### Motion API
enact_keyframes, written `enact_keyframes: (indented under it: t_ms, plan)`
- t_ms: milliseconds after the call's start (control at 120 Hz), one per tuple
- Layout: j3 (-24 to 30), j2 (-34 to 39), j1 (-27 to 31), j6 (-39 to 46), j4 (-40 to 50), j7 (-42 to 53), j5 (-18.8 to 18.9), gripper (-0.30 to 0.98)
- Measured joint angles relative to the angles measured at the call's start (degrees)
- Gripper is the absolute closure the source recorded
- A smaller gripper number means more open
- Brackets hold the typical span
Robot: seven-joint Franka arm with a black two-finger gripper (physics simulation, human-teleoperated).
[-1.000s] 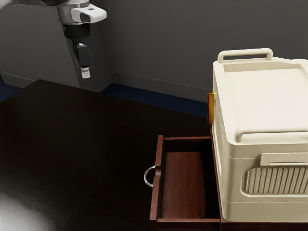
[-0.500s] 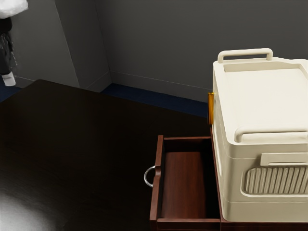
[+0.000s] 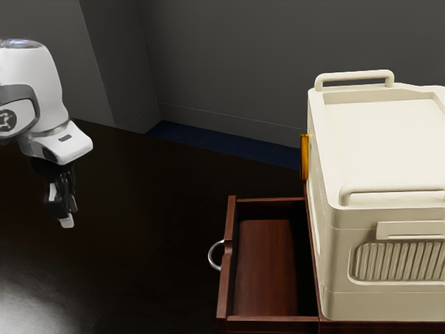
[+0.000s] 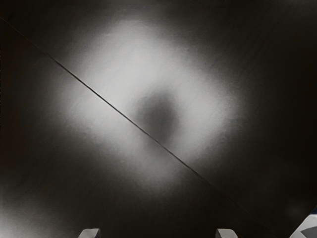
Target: Push the drawer handle with one arm to close the drawer
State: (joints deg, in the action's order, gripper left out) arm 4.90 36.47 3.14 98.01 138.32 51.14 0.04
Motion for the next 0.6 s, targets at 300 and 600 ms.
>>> enact_keyframes:
  t_ms: [300, 600]
  plan:
    - [1.3, -11.1, -5.8, 19.9, 3.5, 2.2, -0.8, 0.73]
    - [8.7, -14.0, -6.5, 27.5, 3.9, 3.1, -5.3, 0.78]
